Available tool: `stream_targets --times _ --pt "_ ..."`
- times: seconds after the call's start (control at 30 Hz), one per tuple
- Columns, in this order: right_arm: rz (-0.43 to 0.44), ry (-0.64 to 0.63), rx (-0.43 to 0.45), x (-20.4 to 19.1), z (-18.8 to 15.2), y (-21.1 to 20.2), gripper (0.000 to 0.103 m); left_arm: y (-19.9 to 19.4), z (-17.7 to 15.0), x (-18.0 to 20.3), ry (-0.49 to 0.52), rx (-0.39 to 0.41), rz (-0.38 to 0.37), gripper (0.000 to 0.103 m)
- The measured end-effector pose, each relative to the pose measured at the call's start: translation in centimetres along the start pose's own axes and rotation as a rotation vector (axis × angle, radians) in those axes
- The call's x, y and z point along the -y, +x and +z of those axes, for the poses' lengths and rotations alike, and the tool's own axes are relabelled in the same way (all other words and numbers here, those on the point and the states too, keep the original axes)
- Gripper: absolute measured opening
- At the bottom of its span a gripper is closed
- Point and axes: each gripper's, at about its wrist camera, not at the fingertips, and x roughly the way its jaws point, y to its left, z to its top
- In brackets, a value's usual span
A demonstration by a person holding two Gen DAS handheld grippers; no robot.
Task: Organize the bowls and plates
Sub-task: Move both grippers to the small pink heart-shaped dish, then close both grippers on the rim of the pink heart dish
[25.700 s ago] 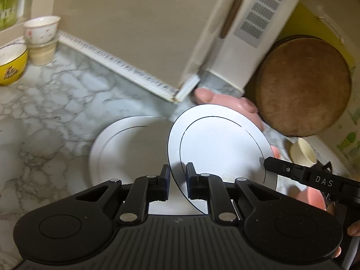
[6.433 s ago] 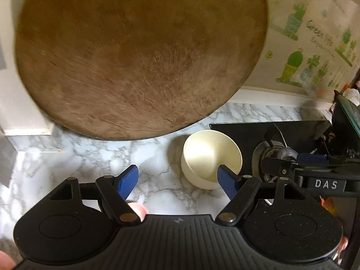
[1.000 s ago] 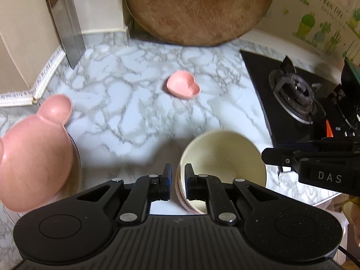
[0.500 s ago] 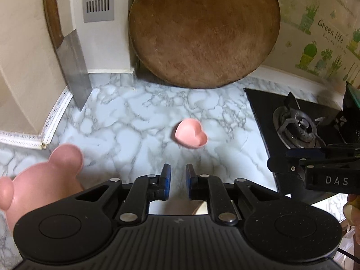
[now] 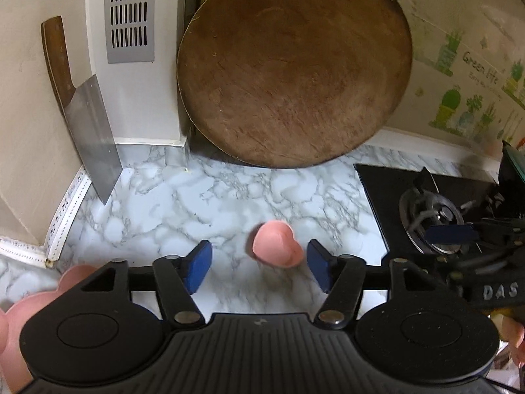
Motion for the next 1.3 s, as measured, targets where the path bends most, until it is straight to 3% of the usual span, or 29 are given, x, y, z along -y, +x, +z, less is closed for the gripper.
stream_targets --times 0.17,0.6,0.93,1.17,1.3 --pt "-0.038 -0.038 0.022 0.0 0.5 1.8 0.103 2.4 0.9 -1.0 -0.016 -0.001 0.001 0.070" --pt "-0.063 -0.037 -0.070 1.4 1.2 9.3 0.101 10.9 1.7 -2.3 -0.022 -0.092 -0.008 0.070" --pt "-0.042 0.022 -0.151 2.9 1.0 13.5 0.077 15.8 1.0 -2.7 -0.022 -0.179 -0.014 0.070" --pt "-0.051 0.023 -0.173 2.8 0.3 14.9 0.073 17.5 0.1 -3.2 -0.032 -0.219 -0.017 0.069" --pt "-0.042 0.027 -0.189 2.7 0.0 15.6 0.058 18.0 -0.3 -3.3 -0.033 -0.225 -0.027 0.059"
